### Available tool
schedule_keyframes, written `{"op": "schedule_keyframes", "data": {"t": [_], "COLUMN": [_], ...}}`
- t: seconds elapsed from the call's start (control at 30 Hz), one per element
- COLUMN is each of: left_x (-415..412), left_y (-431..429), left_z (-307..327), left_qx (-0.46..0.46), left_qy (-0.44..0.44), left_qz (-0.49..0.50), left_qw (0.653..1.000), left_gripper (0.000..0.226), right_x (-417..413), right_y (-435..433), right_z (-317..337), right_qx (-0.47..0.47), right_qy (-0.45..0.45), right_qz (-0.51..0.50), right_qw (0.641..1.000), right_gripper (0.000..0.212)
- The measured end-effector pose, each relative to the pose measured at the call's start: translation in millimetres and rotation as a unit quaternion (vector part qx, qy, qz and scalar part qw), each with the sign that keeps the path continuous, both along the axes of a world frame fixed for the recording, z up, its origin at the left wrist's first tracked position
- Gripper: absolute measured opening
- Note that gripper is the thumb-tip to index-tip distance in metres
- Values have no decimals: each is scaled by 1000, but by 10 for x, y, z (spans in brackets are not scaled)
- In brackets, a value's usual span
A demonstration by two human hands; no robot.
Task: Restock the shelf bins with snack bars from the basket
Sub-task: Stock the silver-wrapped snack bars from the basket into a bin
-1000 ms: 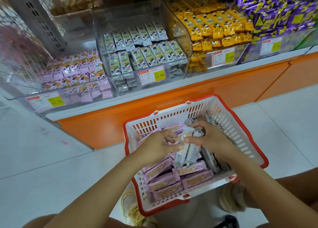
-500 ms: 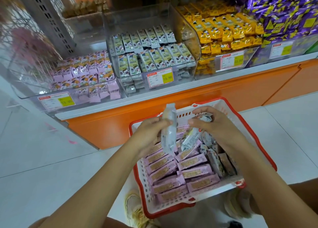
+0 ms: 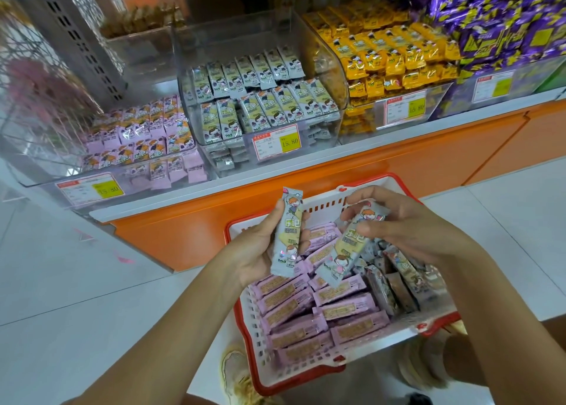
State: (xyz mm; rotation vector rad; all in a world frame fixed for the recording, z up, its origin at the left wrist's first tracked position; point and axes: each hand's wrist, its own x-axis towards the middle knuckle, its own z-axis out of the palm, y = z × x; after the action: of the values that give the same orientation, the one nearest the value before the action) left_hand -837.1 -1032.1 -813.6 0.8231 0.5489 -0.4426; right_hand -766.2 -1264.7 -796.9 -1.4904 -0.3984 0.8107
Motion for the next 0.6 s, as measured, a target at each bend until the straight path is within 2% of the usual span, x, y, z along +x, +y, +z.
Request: {"op": "schedule_keyframes", "data": {"t": [0.17, 0.33, 0.47, 0.53, 0.6], "left_x": [-14, -2, 93, 143, 184], "left_y": [-55, -53, 26, 82, 113], "left_z": [85, 242, 466, 580, 694], "left_qx": [7, -9, -26, -26, -36], "left_qy": [-4, -45, -91, -114, -137], "left_qz": [-40, -81, -14, 32, 75], "left_qw": [999, 996, 995, 993, 987], "left_gripper": [46, 43, 39, 41, 44], "right_x": [54, 170, 205, 176, 123], "right_y": [135, 448, 763, 920, 1038], "right_z": [43, 194, 353, 431, 541], "right_qx": [-25, -42, -97, -87, -95], "right_qy": [-9, 8, -128, -213, -315], "right_qz": [61, -18, -106, -158, -192], "right_qw": [998, 999, 981, 960, 925], "right_gripper": [43, 53, 55, 42, 24]}}
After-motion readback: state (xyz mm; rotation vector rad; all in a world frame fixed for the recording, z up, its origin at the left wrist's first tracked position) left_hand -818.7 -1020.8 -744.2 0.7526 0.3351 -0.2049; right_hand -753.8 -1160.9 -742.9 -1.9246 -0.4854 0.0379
